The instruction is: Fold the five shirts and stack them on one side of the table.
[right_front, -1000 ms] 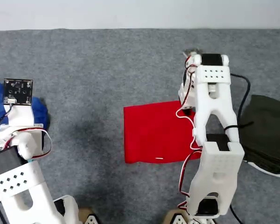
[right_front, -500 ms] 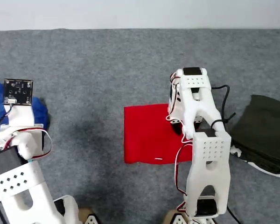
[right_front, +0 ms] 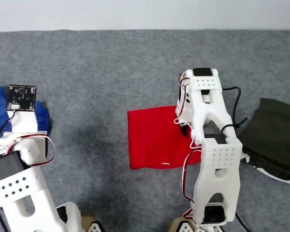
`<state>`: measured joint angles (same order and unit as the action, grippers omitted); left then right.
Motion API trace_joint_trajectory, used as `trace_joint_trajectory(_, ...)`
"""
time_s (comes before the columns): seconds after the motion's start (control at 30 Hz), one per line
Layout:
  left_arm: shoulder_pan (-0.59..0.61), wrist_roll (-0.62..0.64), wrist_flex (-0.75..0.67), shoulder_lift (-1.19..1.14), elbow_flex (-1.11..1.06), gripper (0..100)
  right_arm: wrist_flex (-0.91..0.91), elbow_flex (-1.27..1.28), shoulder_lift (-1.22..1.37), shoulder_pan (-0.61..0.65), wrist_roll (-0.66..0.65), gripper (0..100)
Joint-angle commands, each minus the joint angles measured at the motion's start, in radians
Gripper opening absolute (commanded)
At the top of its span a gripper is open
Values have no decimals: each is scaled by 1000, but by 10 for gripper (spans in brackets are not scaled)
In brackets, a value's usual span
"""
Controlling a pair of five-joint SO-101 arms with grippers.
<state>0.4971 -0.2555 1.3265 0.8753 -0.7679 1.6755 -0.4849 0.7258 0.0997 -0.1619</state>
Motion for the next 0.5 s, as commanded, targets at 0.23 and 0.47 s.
trace_joint_trajectory(0.23, 5, -9, -12, 18, 7, 6, -305, -157, 21, 1, -445, 10)
trace_joint_trajectory(0.47, 5, -9, -11, 18, 7, 6, -283, -338, 127, 65, -624, 9)
